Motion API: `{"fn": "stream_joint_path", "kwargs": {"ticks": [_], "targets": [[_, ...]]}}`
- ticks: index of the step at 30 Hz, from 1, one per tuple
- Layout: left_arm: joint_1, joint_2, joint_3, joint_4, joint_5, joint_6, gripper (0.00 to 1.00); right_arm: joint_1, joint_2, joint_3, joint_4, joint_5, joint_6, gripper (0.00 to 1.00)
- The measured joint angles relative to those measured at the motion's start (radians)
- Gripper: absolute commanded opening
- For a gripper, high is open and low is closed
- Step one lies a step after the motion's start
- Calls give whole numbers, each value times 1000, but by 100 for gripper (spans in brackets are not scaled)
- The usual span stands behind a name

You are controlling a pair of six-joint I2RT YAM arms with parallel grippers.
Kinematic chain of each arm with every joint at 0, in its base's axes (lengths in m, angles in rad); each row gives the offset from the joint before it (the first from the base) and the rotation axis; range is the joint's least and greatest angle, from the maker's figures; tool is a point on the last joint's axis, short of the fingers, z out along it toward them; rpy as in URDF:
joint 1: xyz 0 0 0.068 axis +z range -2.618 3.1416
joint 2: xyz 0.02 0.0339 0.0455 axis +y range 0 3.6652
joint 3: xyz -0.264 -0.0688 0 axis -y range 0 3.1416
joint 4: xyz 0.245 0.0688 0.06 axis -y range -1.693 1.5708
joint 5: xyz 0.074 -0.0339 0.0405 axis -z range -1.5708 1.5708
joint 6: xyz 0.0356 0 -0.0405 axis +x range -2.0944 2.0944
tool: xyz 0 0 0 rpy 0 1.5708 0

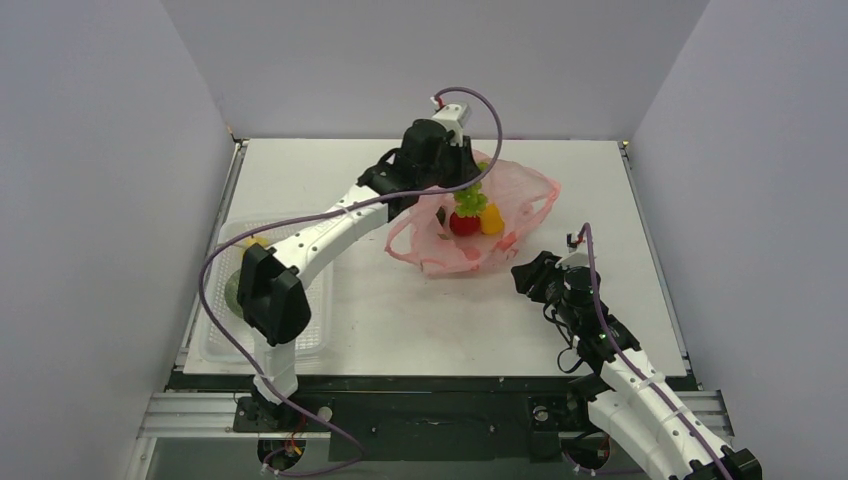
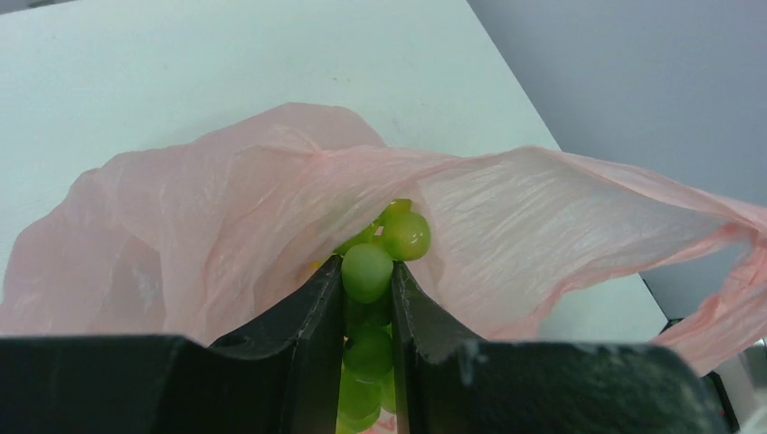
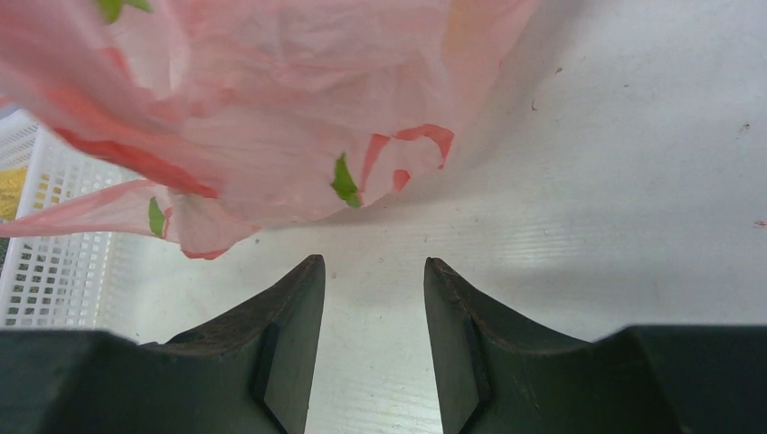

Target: Take the fake fruits out of the plastic bag

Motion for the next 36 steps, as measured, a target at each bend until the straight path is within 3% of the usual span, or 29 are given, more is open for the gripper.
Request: {"fn": "stream_joint_path", "kwargs": {"ticks": [10,16,22,30,36], "targets": [[152,-265,-211,-126,204,-26,0,6,0,0,1,2,-1,41],[158,-344,-409,-145,238,-32,0,9,13,0,6,2,0,41],[232,-515,-526,-232,116,20,0,12,14,1,8,1,-1,41],[423,-944,-670,-237,-268,153,0,12,20,1,8,1,-1,41],[477,-940,-801,-199,-403,185,0,11,29,5,8,1,-1,41]]}}
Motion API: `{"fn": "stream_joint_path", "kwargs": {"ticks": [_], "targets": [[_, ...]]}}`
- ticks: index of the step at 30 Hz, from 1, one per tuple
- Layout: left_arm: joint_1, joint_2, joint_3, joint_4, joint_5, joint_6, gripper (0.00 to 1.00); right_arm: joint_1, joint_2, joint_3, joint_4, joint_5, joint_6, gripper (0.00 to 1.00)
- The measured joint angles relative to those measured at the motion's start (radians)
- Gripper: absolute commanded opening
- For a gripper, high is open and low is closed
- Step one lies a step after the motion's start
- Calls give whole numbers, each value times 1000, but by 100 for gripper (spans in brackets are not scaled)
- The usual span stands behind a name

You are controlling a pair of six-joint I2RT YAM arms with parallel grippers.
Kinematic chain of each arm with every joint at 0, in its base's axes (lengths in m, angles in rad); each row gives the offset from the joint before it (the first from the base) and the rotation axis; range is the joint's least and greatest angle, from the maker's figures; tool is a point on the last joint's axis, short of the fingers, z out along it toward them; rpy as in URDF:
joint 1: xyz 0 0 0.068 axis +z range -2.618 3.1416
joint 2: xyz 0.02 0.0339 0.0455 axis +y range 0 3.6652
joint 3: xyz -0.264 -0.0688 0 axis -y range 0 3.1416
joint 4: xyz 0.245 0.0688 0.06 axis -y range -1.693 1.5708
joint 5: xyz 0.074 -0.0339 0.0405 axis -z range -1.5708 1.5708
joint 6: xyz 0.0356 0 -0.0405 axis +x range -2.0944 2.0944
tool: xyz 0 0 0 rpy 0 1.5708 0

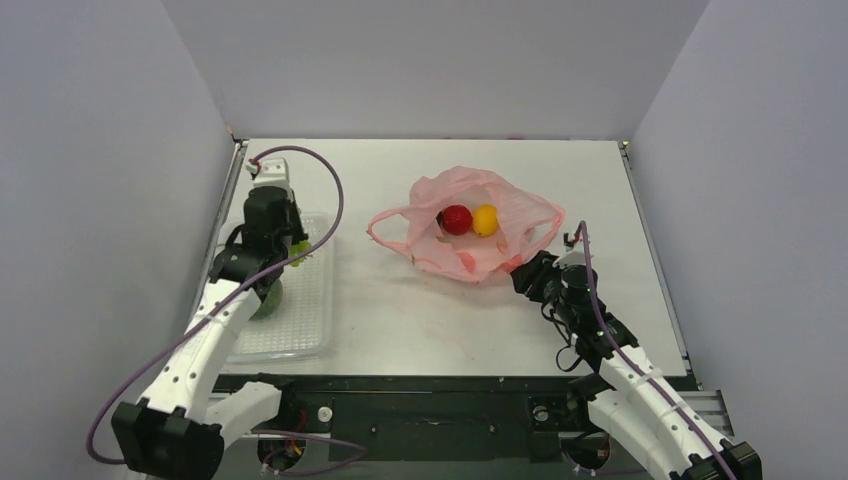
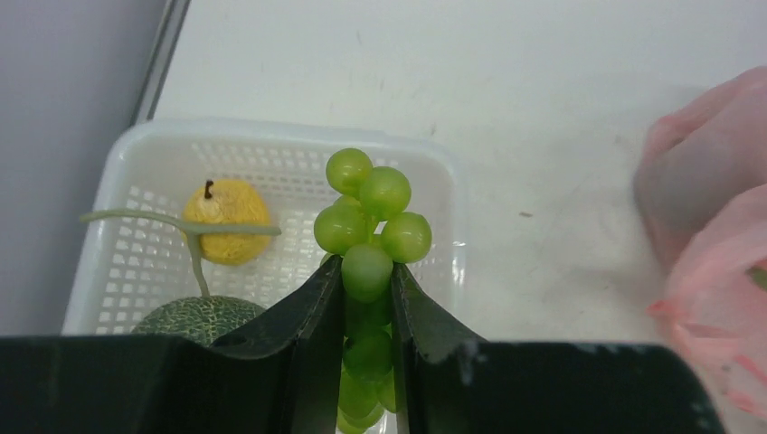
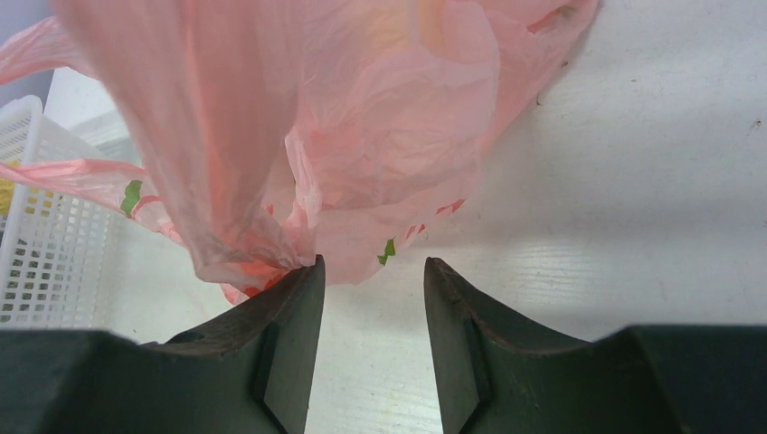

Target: Take the fake fruits out of the plastic bag

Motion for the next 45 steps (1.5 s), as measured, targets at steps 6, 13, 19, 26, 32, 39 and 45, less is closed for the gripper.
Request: {"fn": "stream_joint_path", "kwargs": {"ticks": [6,13,19,26,32,39,45], "targets": [[50,167,-185,46,-3,-8,1,0,2,7,1,0,0,41],[99,290,-206,140,11,-32,26,0,2,8,0,0,-3,41],[102,329,-206,162,32,-73,45,0,9,8,0,0,-5,41],[103,309,-206,166,38,-90,49,0,11,18,-1,0,-18,41],[103,222,-167,155,94,-109,49,0,11,23,-1,0,-26,51],[46,123,-125,227,240,-198,49,0,20,40,-23,3,-37,70],[-229,169,-117,410,320,-253,48,0,21,46,-31,-8,-35,71]]}}
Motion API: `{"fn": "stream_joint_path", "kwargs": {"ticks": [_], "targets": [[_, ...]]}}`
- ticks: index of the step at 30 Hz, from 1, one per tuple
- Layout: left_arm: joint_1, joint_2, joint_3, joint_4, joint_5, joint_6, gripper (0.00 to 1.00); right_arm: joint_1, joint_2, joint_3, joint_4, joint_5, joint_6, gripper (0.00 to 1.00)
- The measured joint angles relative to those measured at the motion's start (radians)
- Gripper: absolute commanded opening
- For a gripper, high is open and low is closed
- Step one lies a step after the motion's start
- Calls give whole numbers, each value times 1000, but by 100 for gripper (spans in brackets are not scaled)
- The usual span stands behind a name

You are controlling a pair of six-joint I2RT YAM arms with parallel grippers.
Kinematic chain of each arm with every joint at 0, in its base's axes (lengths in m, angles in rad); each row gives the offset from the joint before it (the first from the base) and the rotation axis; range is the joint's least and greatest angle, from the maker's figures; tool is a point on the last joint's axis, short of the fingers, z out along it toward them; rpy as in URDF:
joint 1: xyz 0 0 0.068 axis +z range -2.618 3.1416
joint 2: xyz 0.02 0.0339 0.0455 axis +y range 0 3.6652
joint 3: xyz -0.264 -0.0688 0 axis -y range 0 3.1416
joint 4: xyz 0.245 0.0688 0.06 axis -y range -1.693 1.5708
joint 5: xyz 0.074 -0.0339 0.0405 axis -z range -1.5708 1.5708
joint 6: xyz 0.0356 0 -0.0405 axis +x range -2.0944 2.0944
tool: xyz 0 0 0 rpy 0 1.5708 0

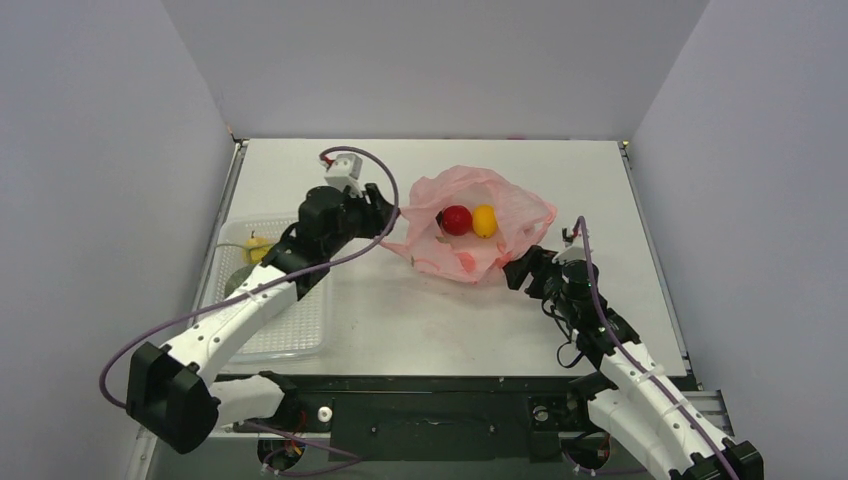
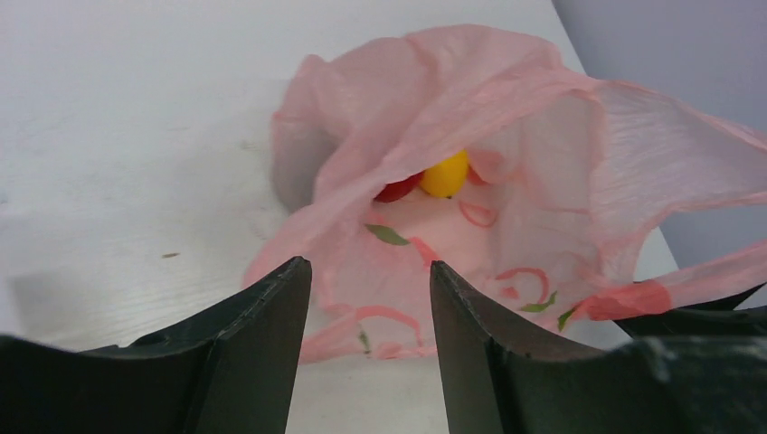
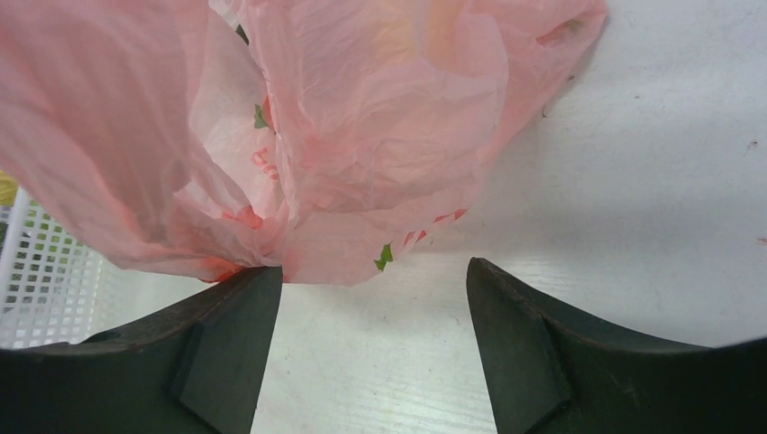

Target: Take the fake fruits out of the plastic bag

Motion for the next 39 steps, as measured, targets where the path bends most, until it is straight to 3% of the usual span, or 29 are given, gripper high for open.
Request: {"fn": "stream_joint_path", "kwargs": {"ticks": [10,18,21,27,35,39], "targets": [[-254,330,164,106,8,18,48,0,-76,69,-58,-68,46,71],[-327,542,333,115,-6,63,44,1,-72,95,-82,-60,51,66],[-340,616,396,101,-10,81,51,1,-43,95,-81,-35,51,62],[-359,757,523,30,-64,138,66,1,9,95,-78,-3,38,41],[-364,874,643,-73,-189,240,72,1,53,95,-32,7,10,4],[-364,919,682,-105,-250,280,74,1,89,95,-10,7,3,0]]}}
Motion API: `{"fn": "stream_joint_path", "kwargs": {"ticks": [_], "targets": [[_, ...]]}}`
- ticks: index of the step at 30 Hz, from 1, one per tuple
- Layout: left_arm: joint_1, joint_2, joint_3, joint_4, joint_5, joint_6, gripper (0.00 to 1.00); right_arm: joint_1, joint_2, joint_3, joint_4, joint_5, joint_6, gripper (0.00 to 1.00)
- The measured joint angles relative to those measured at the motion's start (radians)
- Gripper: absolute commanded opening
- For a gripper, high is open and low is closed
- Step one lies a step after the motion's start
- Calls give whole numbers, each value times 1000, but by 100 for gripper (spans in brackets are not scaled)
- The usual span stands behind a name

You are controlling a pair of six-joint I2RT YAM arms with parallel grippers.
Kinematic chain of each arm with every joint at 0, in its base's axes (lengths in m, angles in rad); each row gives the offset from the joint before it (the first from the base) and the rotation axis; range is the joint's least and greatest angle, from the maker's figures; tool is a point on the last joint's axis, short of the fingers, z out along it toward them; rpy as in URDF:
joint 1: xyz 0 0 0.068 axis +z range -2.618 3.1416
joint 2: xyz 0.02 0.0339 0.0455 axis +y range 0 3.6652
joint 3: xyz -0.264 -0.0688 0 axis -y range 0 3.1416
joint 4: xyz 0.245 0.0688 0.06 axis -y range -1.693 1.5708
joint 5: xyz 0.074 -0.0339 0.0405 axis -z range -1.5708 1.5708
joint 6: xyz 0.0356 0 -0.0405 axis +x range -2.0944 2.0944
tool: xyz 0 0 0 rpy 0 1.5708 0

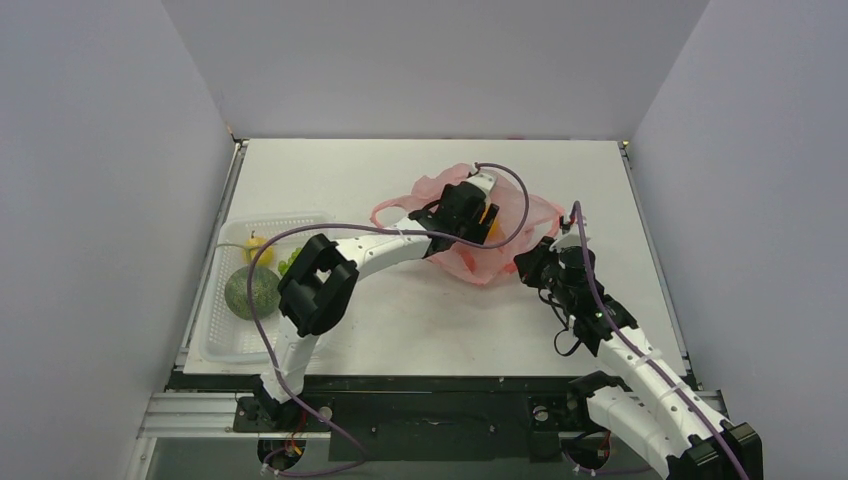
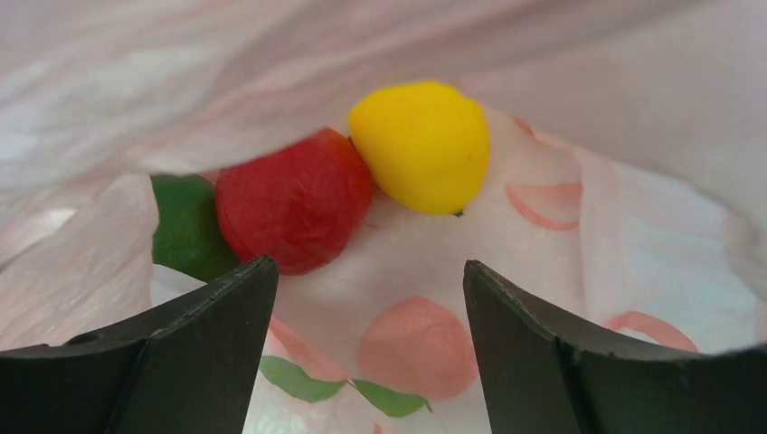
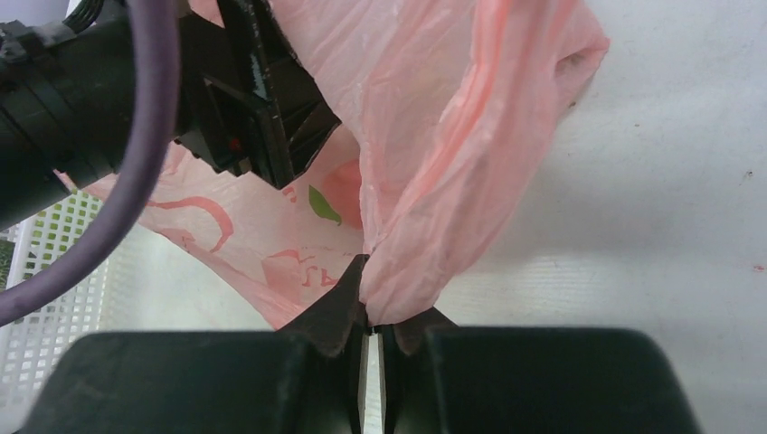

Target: Take the fake fruits out of the plastic bag

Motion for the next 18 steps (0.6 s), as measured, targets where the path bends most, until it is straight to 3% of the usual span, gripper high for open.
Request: {"fn": "stream_joint_path", "kwargs": {"ticks": [18], "targets": [[27,232,239,-150,-147,60,76,0,6,0,19,-1,-18,0]]}}
